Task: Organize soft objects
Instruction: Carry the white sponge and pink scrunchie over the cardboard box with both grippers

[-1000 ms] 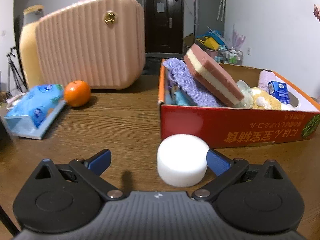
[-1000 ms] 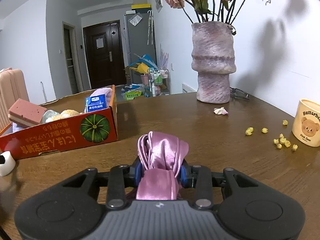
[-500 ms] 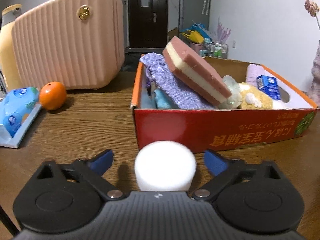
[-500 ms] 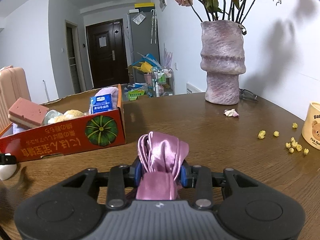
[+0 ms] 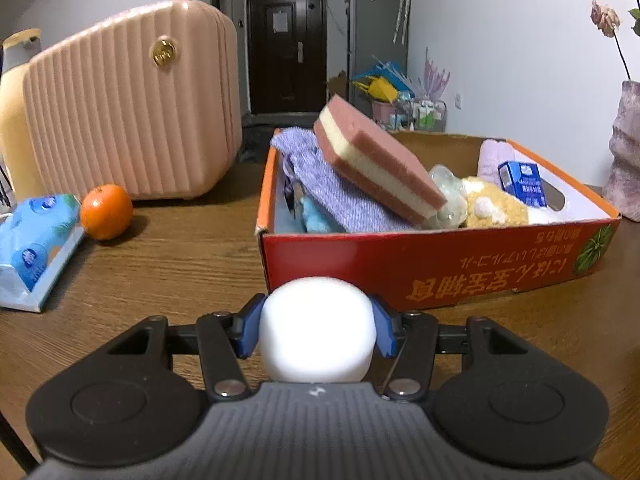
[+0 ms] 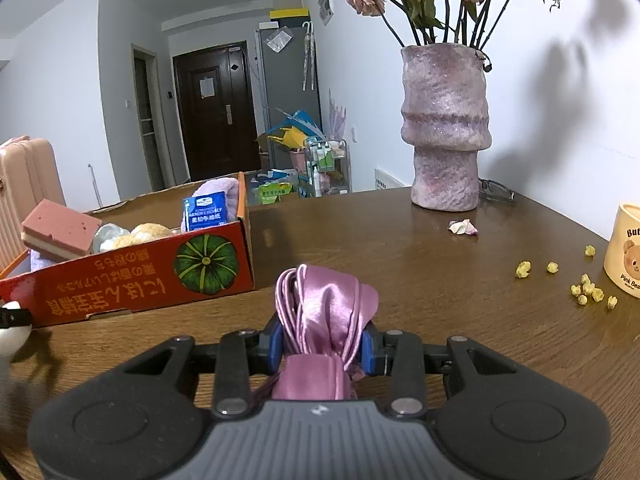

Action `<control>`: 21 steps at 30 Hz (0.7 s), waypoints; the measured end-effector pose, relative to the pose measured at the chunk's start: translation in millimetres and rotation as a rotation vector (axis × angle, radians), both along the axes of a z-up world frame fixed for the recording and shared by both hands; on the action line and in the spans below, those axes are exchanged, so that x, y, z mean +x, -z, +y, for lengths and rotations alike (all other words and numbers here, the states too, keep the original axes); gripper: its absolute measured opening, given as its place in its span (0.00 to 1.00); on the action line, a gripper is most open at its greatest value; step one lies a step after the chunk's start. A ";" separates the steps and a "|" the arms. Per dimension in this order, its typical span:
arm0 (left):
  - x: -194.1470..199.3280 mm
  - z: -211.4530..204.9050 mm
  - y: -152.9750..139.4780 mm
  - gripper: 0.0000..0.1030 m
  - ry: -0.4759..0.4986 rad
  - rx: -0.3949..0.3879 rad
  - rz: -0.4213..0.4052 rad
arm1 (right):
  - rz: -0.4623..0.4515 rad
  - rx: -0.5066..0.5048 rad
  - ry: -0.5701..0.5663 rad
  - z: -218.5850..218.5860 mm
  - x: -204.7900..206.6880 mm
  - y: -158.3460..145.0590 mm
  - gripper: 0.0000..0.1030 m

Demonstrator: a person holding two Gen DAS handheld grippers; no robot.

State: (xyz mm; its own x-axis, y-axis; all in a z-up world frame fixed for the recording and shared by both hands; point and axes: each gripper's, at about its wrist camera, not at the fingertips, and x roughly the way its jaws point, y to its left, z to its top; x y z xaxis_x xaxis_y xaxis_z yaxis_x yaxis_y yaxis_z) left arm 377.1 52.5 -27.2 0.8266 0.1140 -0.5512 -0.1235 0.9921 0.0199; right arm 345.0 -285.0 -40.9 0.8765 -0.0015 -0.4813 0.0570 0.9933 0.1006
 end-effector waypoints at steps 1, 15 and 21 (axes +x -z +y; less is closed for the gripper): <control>-2.7 -0.9 -2.1 0.54 -0.014 0.011 -0.017 | -0.002 -0.004 -0.001 0.7 -0.1 -0.1 0.34; -44.6 -28.7 -35.1 0.54 -0.019 -0.040 -0.185 | -0.095 0.019 -0.008 16.9 -6.3 -12.4 0.34; -51.8 -41.1 -44.1 0.54 -0.019 -0.058 -0.224 | -0.144 0.034 -0.030 32.7 -7.1 -20.4 0.34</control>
